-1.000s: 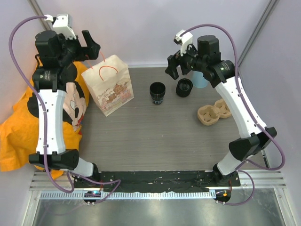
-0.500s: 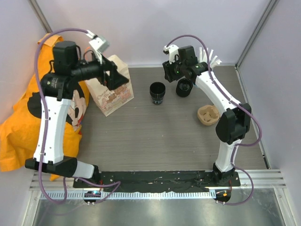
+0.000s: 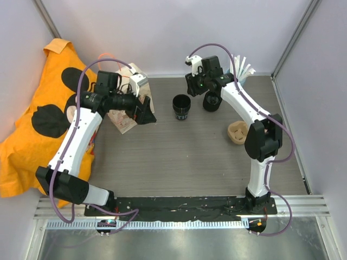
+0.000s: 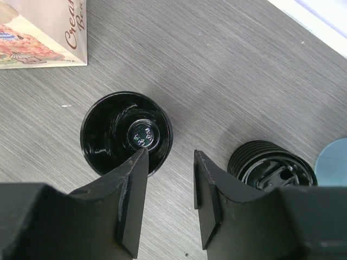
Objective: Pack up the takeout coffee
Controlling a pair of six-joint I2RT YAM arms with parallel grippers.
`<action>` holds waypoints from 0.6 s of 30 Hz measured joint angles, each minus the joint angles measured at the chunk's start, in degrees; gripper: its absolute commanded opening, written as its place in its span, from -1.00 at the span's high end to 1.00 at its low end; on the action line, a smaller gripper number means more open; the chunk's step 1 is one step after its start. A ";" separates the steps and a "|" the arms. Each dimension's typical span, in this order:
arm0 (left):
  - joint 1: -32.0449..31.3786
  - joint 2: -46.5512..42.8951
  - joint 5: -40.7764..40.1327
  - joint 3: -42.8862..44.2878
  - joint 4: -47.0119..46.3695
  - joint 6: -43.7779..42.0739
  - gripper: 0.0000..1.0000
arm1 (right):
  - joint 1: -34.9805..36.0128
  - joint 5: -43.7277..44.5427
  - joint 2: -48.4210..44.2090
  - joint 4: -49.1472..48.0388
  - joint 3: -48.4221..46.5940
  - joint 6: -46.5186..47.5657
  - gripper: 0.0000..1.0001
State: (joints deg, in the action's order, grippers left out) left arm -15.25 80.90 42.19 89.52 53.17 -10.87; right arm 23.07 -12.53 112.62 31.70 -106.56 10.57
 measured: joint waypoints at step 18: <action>-0.02 0.02 -1.29 -3.10 -4.57 1.36 -0.99 | 0.35 -1.62 3.93 -1.60 1.07 0.26 0.29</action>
State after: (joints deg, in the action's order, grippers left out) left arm -15.27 80.93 40.91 86.41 48.60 -9.52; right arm 23.42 -14.15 116.55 30.11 -105.49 10.83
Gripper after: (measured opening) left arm 0.996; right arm 0.358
